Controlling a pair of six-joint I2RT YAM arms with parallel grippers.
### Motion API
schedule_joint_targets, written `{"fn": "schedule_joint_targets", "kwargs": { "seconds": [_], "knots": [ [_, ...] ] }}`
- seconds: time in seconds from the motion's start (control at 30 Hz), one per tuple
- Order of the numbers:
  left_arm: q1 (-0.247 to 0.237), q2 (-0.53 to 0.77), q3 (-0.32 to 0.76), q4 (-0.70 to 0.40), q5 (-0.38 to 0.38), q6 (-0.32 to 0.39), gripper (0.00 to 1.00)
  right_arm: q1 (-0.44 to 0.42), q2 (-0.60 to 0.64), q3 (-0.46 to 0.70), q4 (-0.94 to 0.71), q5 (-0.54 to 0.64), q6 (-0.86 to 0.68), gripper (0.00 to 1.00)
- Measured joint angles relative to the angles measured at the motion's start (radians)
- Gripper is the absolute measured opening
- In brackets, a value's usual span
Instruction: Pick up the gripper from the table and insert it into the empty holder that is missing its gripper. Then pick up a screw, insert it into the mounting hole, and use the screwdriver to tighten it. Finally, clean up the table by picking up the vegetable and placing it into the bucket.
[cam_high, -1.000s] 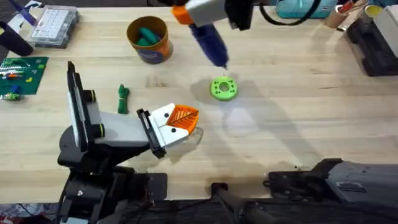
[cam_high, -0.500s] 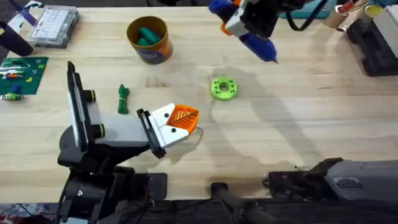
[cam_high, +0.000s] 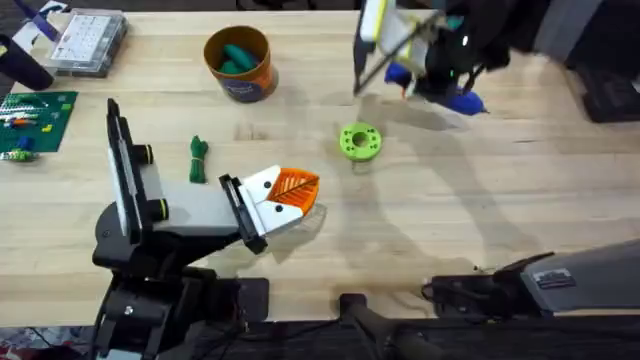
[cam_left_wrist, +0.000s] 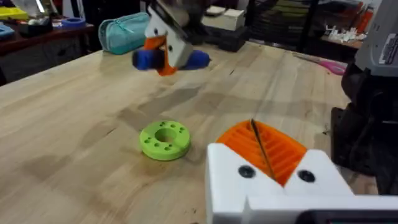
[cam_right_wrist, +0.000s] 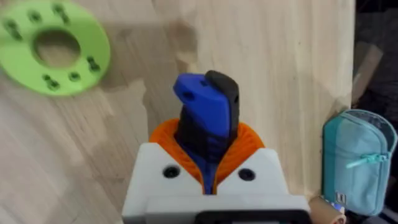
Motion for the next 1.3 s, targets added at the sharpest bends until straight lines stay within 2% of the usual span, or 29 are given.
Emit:
{"fn": "schedule_joint_targets", "kwargs": {
  "seconds": [0.1, 0.2, 0.37, 0.5, 0.73, 0.77, 0.8, 0.93, 0.97, 1.03, 1.17, 1.3],
  "knots": [
    [0.0, 0.0, 0.0, 0.0, -0.001, 0.0, 0.006, -0.029, 0.007, -0.096, 0.089, 0.017, -0.085, 0.045],
    [0.0, 0.0, 0.0, 0.001, -0.003, 0.0, 0.006, -0.06, 0.028, -0.144, 0.147, 0.023, -0.127, 0.045],
    [0.0, 0.0, 0.0, 0.001, -0.004, 0.0, 0.006, -0.107, 0.096, -0.153, 0.18, 0.035, -0.188, 0.045],
    [0.0, 0.0, 0.0, 0.001, -0.005, 0.0, 0.006, -0.106, 0.141, -0.152, 0.185, 0.053, -0.255, 0.043],
    [0.0, 0.0, 0.0, 0.001, -0.007, 0.001, 0.01, -0.102, 0.14, -0.152, 0.184, 0.062, -0.2, 0.064],
    [0.0, 0.0, 0.0, 0.001, -0.007, 0.004, 0.074, -0.102, 0.138, -0.152, 0.185, 0.063, -0.178, 0.133],
    [0.0, 0.0, 0.0, 0.001, -0.008, 0.004, 0.256, -0.102, 0.133, -0.152, 0.188, 0.068, -0.157, 0.288],
    [0.0, 0.0, 0.0, 0.001, -0.008, 0.004, 0.863, -0.085, 0.078, -0.153, 0.18, 0.069, -0.055, 0.891],
    [0.0, 0.0, 0.0, 0.001, -0.008, 0.001, 0.953, -0.075, 0.056, -0.152, 0.175, 0.07, -0.019, 0.966],
    [0.0, 0.0, 0.0, 0.002, -0.011, 0.001, 0.984, -0.05, -0.002, -0.149, 0.152, 0.072, 0.068, 0.993],
    [0.0, 0.0, 0.0, 0.011, -0.016, -0.002, 0.986, -0.007, -0.14, -0.111, 0.123, 0.072, 0.215, 0.996],
    [0.0, 0.0, -0.001, 0.084, -0.019, -0.049, 0.986, 0.012, -0.286, -0.071, 0.137, 0.072, 0.341, 0.996]
  ]
}}
